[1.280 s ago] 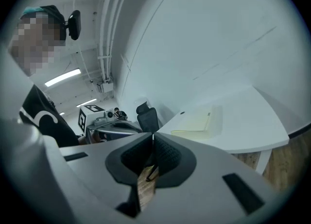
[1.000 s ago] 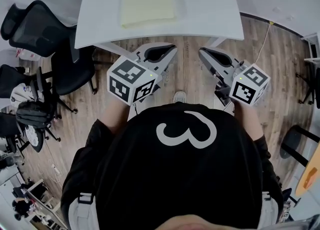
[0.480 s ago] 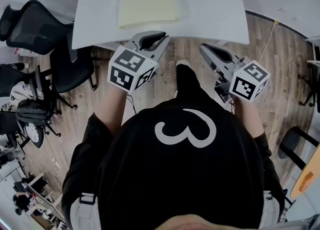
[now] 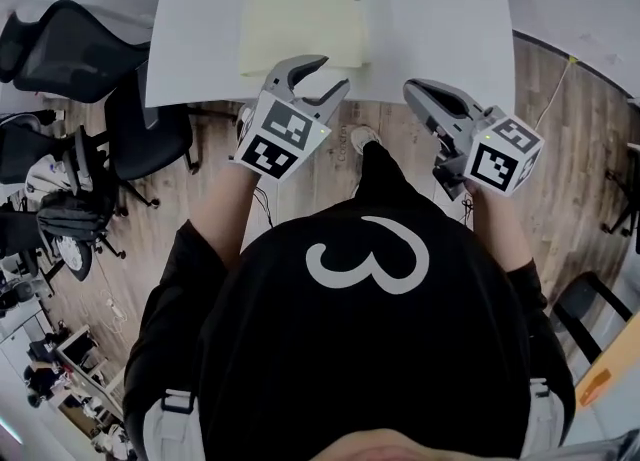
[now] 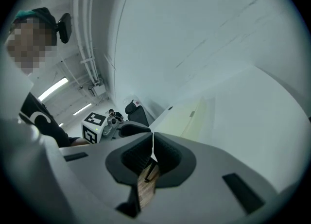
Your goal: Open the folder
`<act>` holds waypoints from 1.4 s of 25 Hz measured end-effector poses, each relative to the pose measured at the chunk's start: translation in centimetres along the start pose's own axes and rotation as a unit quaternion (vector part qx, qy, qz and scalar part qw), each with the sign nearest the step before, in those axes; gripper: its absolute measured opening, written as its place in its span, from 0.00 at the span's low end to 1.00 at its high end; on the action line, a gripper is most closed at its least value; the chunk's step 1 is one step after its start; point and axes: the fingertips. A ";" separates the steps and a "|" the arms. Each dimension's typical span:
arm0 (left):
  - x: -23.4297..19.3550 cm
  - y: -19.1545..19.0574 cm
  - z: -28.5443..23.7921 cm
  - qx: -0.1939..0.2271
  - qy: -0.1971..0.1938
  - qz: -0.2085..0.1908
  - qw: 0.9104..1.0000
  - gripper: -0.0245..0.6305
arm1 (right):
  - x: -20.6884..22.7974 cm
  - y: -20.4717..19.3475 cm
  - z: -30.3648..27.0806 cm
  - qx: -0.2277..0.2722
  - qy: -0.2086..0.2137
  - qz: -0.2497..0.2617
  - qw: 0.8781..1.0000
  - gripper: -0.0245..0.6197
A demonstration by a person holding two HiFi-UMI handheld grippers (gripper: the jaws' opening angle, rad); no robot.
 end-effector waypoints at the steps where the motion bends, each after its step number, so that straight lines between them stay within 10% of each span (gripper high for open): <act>1: -0.3 -0.4 -0.7 -0.008 0.001 -0.010 1.000 0.31 | 0.9 -0.1 -0.3 -0.005 -0.004 -0.007 1.000 0.08; 16: -2.3 -4.7 -5.3 -0.113 0.016 -0.174 0.978 0.41 | 5.2 0.1 -2.4 0.002 -0.006 -0.060 0.998 0.08; 35: -2.4 -5.2 -5.4 -0.106 0.011 -0.228 0.968 0.25 | 5.4 -1.5 -2.4 0.001 -0.011 -0.078 0.997 0.08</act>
Point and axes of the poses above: the fingertips, and each gripper's own axes: z backward along the fingers, x to its right, y out of its top, and after that the axes turned 7 degrees about -z, right-handed
